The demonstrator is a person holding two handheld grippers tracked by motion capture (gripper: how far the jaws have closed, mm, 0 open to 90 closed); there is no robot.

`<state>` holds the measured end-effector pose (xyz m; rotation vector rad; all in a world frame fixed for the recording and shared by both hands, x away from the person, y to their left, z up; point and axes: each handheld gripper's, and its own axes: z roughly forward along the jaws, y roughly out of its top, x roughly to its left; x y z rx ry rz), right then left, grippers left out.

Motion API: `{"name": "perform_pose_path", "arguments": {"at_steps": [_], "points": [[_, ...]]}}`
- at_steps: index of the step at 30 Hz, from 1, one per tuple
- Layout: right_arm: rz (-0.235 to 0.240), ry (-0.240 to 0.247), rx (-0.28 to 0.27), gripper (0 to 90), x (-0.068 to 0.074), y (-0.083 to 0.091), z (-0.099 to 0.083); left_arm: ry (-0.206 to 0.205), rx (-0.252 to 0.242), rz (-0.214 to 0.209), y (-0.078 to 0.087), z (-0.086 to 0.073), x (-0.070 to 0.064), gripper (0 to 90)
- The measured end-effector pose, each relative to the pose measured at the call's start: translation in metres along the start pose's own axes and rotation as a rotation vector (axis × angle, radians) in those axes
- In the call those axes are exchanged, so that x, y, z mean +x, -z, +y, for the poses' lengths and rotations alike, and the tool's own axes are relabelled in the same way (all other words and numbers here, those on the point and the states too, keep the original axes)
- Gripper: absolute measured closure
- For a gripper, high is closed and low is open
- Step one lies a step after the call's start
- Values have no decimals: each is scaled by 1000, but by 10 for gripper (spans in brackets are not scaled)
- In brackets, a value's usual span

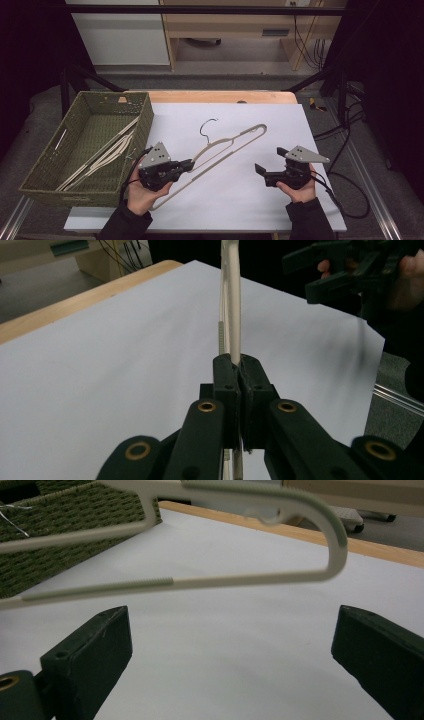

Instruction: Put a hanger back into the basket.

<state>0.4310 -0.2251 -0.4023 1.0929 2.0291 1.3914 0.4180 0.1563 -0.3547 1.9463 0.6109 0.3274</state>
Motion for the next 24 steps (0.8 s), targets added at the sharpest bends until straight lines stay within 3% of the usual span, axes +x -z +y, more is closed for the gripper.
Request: {"name": "perform_pose_path", "arguments": {"at_steps": [3, 6, 12, 24], "points": [[-1, 3, -3, 35, -1, 2, -1, -13, -10, 5, 8, 5, -1, 875], [0, 6, -9, 31, -1, 6, -1, -45, -29, 24, 28, 20, 0, 875], [0, 4, -9, 26, -1, 8, -2, -61, -45, 38, 49, 35, 5, 875], [-6, 3, -8, 23, -4, 12, -4, -72, -81, 73, 101, 58, 40, 875]]}}
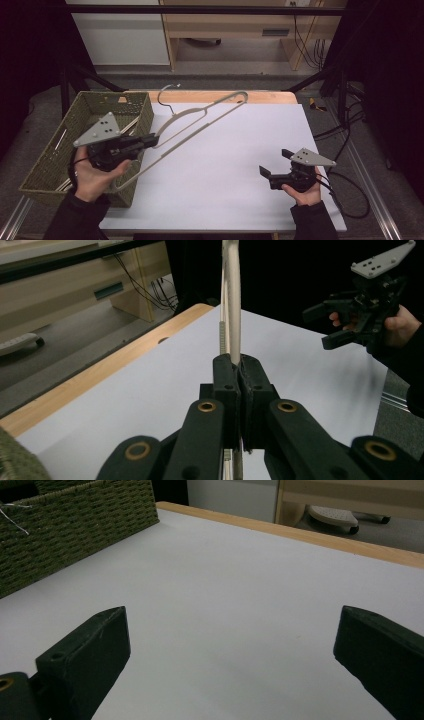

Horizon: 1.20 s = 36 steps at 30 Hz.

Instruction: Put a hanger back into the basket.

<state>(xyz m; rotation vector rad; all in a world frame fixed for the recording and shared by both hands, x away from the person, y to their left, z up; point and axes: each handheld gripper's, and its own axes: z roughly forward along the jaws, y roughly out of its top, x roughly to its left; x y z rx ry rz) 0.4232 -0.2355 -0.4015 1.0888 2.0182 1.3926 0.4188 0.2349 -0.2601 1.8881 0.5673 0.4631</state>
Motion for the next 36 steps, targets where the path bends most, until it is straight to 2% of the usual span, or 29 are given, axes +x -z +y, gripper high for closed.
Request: {"name": "perform_pose_path", "arguments": {"at_steps": [8, 12, 17, 20, 29, 36], "points": [[-2, -3, 2, 21, -1, 0, -1, 12, 22, 68, 27, -1, 37, 875], [2, -5, 0, 17, -1, 1, -1, 19, 34, 109, 37, -8, 53, 875], [5, -2, -6, 13, -1, 2, -1, 0, 43, 161, 46, -20, 73, 874], [1, 1, -2, 13, -2, 2, -2, 4, 62, 193, 50, -29, 85, 875], [-1, 2, 4, 13, -3, 2, -2, 45, 95, 232, 68, -57, 114, 874], [1, 6, 10, 13, -3, 1, -3, 74, 117, 267, 74, -71, 126, 874]]}}
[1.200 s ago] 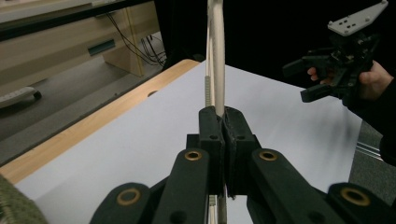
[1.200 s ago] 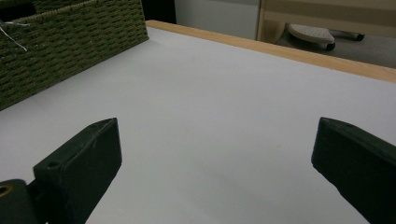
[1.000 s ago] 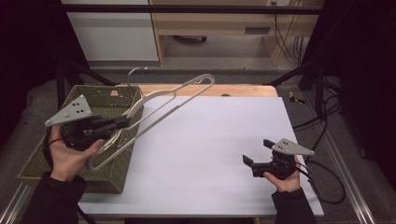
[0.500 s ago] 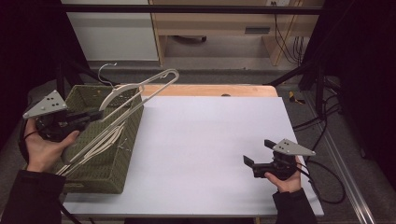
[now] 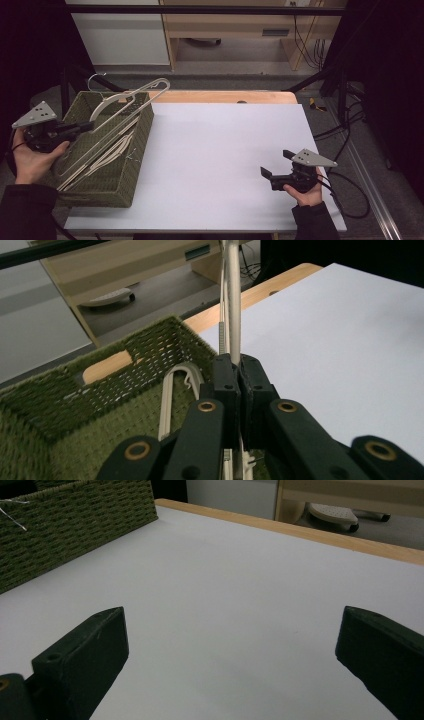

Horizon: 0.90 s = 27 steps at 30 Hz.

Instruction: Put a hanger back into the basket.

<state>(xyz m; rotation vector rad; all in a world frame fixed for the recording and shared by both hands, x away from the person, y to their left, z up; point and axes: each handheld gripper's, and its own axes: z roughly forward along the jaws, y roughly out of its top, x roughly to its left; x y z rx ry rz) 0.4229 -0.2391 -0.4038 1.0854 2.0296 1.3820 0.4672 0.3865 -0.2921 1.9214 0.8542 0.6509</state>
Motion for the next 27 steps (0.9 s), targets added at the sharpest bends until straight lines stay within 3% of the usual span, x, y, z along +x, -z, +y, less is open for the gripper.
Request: {"name": "perform_pose_path", "arguments": {"at_steps": [15, 21, 24, 27], "points": [[-2, -3, 3, 13, 0, -1, 0, -5, 35, 46, 9, -31, 27, 874], [-1, 2, 5, 13, 0, -1, 0, -6, 31, 83, 15, -40, 32, 873], [0, 4, 7, 13, 0, -1, 0, -16, 58, 112, 15, -43, 34, 874], [-2, -3, 4, 14, 0, -1, 0, -10, 63, 104, 14, -49, 35, 874]]}}
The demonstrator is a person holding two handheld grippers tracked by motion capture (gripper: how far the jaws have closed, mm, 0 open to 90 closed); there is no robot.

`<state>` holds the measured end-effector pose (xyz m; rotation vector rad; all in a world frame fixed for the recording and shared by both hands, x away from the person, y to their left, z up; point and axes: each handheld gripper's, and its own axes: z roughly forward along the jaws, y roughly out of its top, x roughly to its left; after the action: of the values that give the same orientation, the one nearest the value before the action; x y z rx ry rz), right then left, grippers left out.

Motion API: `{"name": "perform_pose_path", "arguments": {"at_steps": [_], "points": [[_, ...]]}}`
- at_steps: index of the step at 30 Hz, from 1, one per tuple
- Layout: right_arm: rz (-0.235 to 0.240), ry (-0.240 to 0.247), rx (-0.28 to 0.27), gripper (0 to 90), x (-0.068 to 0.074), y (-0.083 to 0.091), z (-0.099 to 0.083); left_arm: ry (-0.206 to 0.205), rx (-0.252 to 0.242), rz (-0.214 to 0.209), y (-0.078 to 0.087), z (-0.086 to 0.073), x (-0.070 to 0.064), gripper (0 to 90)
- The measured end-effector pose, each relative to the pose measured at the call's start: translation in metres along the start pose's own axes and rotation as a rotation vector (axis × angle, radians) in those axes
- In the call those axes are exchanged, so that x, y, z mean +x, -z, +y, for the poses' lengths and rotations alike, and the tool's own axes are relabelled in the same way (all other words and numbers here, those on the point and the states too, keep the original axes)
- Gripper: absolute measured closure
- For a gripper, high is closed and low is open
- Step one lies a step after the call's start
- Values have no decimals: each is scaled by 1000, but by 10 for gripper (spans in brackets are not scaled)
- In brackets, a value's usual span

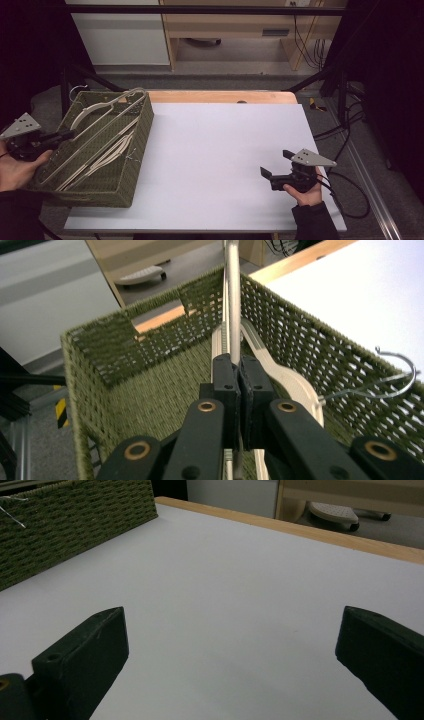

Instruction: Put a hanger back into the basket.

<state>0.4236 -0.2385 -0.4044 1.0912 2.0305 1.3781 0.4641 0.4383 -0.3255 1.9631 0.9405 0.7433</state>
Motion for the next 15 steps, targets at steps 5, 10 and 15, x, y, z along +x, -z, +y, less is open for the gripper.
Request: {"name": "perform_pose_path", "arguments": {"at_steps": [5, 10, 15], "points": [[1, 1, 2, 13, 0, 0, 0, -23, 64, 17, -14, -14, -8, 874], [3, 6, 6, 14, 0, 0, 0, -13, 79, 2, -29, -29, -16, 874], [2, 3, 7, 14, 1, -2, -1, -9, 74, -11, -30, -38, -19, 871]]}}
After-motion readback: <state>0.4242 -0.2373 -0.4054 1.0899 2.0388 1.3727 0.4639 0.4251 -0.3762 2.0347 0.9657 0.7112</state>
